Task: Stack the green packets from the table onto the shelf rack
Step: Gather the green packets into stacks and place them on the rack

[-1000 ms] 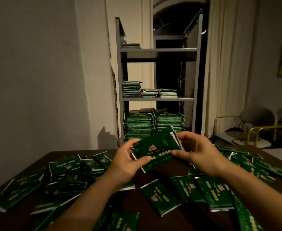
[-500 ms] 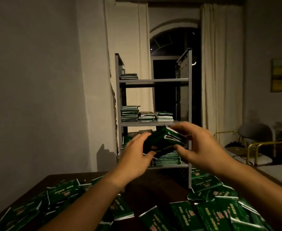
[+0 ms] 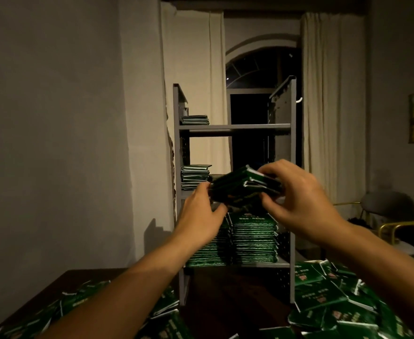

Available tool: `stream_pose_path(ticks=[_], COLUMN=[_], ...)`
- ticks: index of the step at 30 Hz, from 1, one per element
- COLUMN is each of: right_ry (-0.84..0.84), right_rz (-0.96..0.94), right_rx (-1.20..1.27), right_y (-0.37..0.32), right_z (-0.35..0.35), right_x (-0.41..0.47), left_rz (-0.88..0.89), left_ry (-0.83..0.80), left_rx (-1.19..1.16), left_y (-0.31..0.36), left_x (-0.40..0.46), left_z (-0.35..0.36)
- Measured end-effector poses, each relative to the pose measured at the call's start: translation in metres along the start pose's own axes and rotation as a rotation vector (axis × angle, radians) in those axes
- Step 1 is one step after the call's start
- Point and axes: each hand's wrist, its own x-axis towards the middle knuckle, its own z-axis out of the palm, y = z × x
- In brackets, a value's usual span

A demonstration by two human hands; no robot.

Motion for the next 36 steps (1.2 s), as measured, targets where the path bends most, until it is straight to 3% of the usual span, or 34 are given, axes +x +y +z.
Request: stream_pose_path(ticks=[6,11,16,23,36], right_ry=[0.184,0.097,0.119,0.003,-0.126], right_rz=[0.016,-0.054,-0.086,-0.094,-0.012], right_rx=[-0.168,-0.331,-0.377,-0.425,-0.273], right_y=[0.025,0.04,0.057,0.082,0.095], right_z=[0.025,0.06,0.084,0.111,0.124], right_x=[0.023,0.046,0.076,0.097,0.114], left_rz=[0.127,0.17,0.177,0.204,0.162], left_ry=[-0.072,-0.09,-0.077,-0.081,-0.127], left_rx=[0.283,0.418,0.476,0.491,0.499], left_y=[-0.006,-0.02,-0.034,-0.048,-0.045], left_x=[0.009,0.02,0.04,0.06,0.093], left_z=[0.005,0.01,0.006,0.012,0.029])
